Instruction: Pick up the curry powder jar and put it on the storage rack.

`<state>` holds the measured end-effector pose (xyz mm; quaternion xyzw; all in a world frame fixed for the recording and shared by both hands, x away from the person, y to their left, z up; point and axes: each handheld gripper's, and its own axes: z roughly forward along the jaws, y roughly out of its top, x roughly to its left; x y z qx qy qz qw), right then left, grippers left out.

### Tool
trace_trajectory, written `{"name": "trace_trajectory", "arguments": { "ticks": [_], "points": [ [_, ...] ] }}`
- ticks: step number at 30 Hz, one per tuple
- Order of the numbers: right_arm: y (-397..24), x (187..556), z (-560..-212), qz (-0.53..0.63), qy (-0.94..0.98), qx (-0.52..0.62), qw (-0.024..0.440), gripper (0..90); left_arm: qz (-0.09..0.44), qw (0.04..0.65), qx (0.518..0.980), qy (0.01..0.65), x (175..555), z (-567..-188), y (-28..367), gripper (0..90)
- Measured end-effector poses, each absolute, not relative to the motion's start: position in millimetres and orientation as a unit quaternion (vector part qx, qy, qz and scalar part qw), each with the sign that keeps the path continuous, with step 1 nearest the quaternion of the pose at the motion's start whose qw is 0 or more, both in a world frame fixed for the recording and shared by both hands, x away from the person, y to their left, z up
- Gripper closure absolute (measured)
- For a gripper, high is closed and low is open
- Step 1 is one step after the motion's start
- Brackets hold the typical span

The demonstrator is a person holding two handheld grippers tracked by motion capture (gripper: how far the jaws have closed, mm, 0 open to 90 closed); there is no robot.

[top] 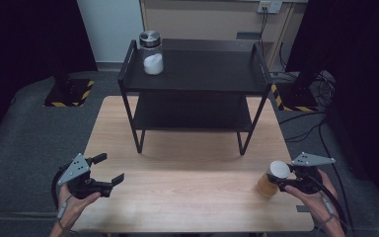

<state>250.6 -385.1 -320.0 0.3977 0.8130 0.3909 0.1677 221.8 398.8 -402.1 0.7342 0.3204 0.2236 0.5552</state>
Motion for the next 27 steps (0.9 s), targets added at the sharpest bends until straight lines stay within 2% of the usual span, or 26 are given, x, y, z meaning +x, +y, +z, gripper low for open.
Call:
{"name": "trace_trajectory", "arguments": {
  "ticks": [11,27],
  "points": [
    [-369,262,-280,0.375,0.844,0.349,0.16,33.8,0.22,0.562,0.729,0.323,223,-403,403,0.5],
    [-371,276,-213,0.424,0.84,0.305,0.15,33.9,0.218,0.563,0.729,0.323,222,-403,402,0.6]
  ]
}}
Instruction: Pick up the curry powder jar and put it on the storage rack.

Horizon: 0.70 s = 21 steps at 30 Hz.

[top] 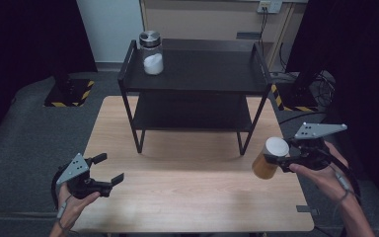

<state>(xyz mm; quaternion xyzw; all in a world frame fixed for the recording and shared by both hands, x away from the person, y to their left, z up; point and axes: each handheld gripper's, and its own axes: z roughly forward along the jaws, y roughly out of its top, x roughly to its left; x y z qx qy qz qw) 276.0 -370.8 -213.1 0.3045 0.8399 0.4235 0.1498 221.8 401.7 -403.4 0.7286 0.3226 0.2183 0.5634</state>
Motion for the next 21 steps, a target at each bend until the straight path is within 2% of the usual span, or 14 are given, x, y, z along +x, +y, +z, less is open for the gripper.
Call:
{"name": "trace_trajectory", "arguments": {
  "ticks": [9,21],
  "points": [
    [-356,295,-168,0.429,0.848,0.278,0.138,34.0,0.216,0.563,0.731,0.321,223,-403,402,0.6],
    [-335,317,-130,0.444,0.848,0.265,0.115,34.0,0.216,0.561,0.732,0.32,224,-403,401,0.6]
  ]
}}
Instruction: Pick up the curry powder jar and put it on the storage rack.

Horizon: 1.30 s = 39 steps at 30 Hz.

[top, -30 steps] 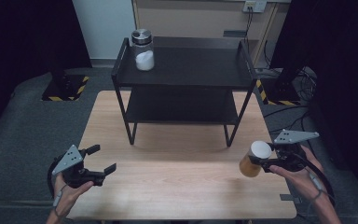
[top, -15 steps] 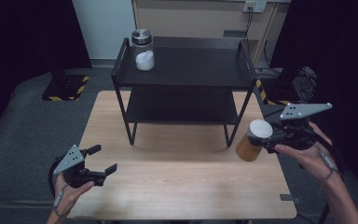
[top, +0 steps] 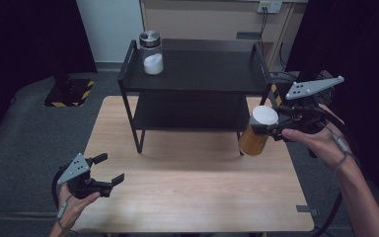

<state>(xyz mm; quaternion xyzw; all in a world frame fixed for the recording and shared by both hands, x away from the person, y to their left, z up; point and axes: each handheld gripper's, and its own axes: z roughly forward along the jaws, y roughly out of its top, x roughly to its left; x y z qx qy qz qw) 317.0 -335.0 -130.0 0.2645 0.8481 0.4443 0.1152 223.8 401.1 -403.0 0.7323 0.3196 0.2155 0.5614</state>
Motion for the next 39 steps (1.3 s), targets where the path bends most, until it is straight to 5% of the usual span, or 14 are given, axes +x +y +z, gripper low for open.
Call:
{"name": "trace_trajectory", "arguments": {
  "ticks": [39],
  "points": [
    [-284,378,-12,0.442,0.831,0.304,0.149,34.0,0.213,0.561,0.732,0.321,225,-404,404,0.6]
  ]
}}
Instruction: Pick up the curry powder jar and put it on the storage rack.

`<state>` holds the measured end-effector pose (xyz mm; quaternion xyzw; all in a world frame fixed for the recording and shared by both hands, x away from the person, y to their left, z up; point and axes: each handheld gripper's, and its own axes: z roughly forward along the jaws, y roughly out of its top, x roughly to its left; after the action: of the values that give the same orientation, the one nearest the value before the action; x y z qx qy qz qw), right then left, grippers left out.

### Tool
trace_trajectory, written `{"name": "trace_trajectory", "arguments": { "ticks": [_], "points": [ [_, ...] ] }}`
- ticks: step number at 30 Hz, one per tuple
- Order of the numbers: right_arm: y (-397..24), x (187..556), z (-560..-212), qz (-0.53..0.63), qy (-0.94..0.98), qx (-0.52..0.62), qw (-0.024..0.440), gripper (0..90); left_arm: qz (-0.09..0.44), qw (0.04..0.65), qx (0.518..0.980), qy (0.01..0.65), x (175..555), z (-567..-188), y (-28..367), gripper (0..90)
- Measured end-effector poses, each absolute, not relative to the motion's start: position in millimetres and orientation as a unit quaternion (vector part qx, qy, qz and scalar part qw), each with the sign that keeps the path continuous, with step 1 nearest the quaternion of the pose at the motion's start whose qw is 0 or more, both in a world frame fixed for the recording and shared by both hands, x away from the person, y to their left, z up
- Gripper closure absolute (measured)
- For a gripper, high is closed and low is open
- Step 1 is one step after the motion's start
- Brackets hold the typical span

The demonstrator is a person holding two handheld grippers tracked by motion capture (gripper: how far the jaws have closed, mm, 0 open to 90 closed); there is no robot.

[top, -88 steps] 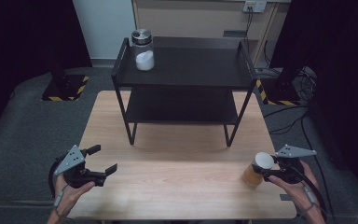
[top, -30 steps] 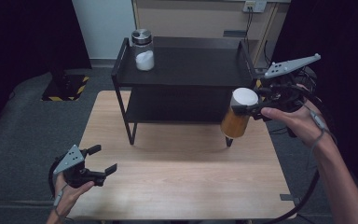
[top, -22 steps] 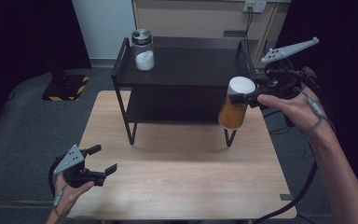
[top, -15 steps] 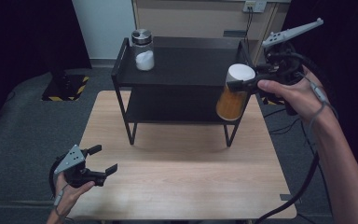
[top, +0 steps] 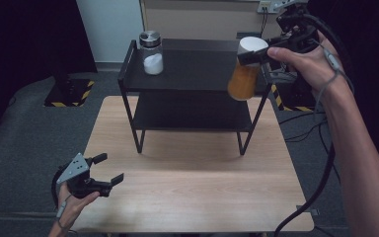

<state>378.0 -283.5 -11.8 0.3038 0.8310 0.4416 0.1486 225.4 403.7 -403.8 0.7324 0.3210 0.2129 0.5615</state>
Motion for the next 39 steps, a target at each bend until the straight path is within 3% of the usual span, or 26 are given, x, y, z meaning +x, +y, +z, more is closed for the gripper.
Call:
{"name": "trace_trajectory", "arguments": {
  "ticks": [14,39],
  "points": [
    [-260,418,-10,0.417,0.812,0.365,0.183,34.0,0.211,0.559,0.735,0.32,226,-404,402,0.7],
    [-245,463,-39,0.422,0.79,0.404,0.188,33.9,0.211,0.558,0.736,0.319,228,-405,403,0.7]
  ]
}}
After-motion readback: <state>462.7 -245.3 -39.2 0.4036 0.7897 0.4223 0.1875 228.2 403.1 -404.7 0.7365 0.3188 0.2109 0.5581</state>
